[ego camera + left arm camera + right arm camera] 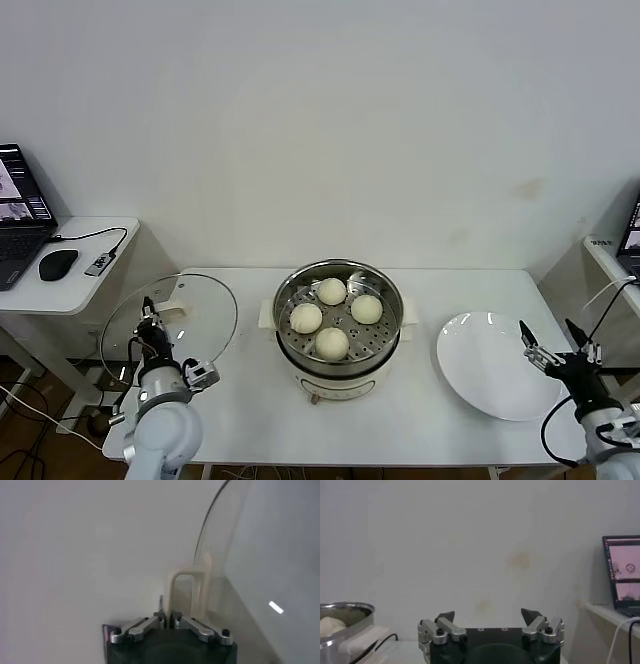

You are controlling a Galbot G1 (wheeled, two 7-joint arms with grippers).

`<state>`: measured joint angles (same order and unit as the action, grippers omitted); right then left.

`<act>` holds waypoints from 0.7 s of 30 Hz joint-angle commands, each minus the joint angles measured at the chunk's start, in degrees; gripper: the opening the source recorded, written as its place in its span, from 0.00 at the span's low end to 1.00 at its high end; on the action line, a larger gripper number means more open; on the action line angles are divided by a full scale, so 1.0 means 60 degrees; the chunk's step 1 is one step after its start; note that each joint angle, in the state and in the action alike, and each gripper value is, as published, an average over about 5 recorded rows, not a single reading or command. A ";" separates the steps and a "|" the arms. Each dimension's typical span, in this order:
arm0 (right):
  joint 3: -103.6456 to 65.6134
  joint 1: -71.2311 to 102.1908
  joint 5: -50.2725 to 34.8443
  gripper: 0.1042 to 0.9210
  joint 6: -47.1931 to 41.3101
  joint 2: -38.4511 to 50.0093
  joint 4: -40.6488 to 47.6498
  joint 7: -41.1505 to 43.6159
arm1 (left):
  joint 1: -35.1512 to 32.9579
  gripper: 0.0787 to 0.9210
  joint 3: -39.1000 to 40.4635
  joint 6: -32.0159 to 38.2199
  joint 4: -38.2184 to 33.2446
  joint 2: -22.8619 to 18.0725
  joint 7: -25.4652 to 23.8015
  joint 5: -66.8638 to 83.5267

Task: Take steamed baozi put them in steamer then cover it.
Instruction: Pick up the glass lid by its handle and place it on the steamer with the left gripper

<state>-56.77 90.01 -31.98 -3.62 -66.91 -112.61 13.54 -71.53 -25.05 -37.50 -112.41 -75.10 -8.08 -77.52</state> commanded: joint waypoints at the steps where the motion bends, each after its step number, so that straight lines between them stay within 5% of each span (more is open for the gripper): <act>1: -0.0085 0.0032 0.0289 0.88 0.0034 -0.0335 -0.0198 -0.0005 | 0.0233 0.08 0.1404 -0.1165 -0.1563 -0.0635 -0.1436 -0.1808; 21: -0.0302 -0.0145 0.0941 0.88 0.0101 -0.1197 -0.0141 0.0032 | 0.2734 0.08 0.3426 -0.1177 0.0738 -0.1898 -0.2015 -0.2534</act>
<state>-58.34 89.76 -27.72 -3.16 -72.08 -113.66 13.73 -62.72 -10.21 -42.21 -114.61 -82.83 -18.09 -89.87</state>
